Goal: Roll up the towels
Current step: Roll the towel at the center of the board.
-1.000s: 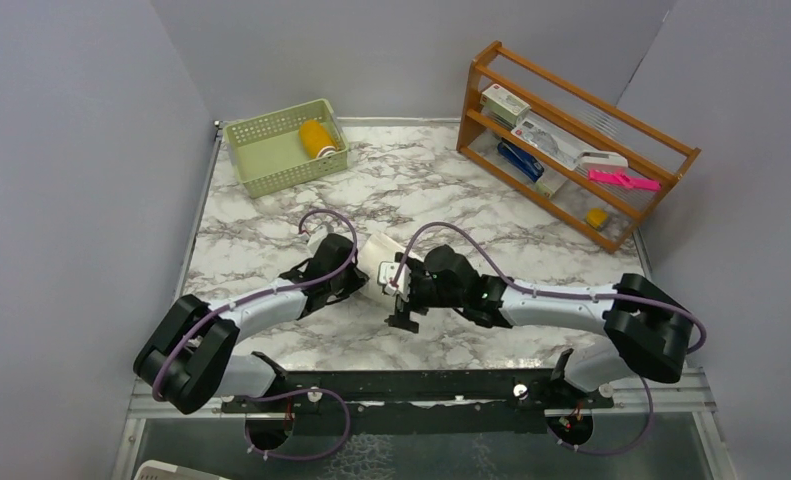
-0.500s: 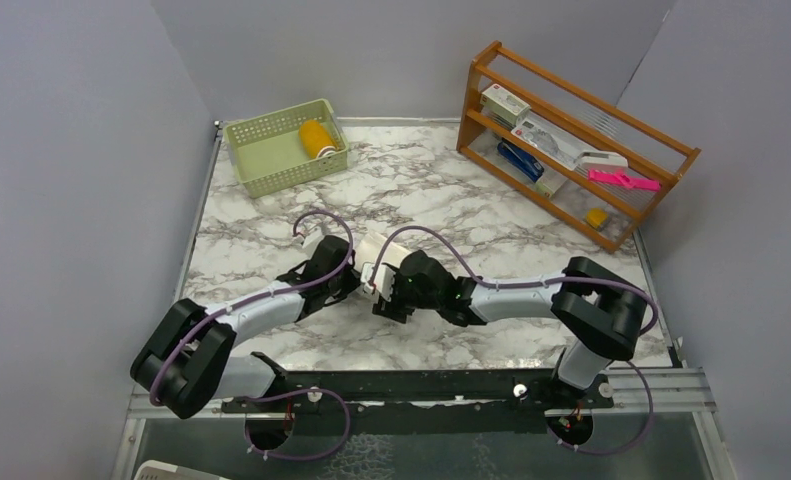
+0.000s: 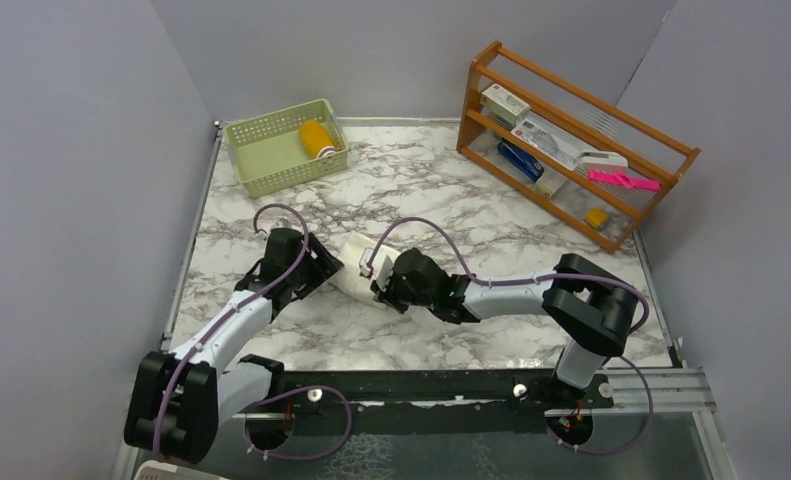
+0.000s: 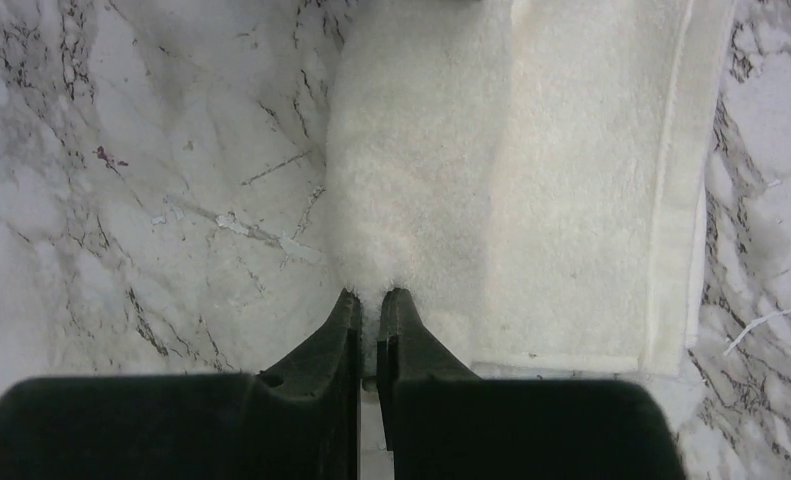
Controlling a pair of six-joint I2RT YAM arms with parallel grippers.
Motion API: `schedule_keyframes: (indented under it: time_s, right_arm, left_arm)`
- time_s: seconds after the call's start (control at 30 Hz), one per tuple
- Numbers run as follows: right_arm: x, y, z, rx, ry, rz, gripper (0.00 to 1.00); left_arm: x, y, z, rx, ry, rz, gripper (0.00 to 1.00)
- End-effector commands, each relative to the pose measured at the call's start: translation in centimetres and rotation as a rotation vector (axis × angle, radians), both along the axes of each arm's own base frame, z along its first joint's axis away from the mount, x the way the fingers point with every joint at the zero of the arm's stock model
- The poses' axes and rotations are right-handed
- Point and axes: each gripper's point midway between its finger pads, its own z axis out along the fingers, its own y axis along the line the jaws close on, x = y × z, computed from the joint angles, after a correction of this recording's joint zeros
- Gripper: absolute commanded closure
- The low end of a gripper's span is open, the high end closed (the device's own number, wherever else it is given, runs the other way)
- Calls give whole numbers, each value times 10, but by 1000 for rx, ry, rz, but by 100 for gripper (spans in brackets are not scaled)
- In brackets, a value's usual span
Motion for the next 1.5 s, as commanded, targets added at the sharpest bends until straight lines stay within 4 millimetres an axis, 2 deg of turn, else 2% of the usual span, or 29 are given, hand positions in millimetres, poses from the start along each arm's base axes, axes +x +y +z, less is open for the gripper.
schedule_keyframes:
  time_s: [0.0,0.2,0.3,0.4,0.6,0.77,0.97,1.1,1.23,1.47]
  right_arm:
    - [-7,-15,-13,-1,152,-141,99]
    - [5,-4,9,119,336,-209,99]
    - [11,2,17,174,464,-203,99]
    - [23,-1,20,239,638,-208,99]
    - [50,-18,12,337,996,-235,99]
    - [53,-28,0,416,1206,-253,99]
    - [56,-30,-13,387,1232,-285,99]
    - [57,-30,-15,377,1234,-281,99]
    - [57,-30,-15,374,1232,-274,99]
    - [49,-35,-26,350,1247,-277,99]
  left_arm:
    - [5,5,31,17,-47,-81,23]
    - [-2,-4,30,-30,-39,-126,18]
    - [-6,-7,25,-49,-29,-142,18]
    - [-9,-8,22,-51,-26,-154,18]
    - [-6,-11,20,-55,-38,-165,18]
    - [8,-17,18,-85,-70,-162,19]
    - [42,-31,27,-130,-136,-175,20]
    - [61,-38,19,-138,-148,-195,22]
    - [69,-41,2,-141,-138,-205,26]
    - [78,-36,4,-118,-180,-172,32]
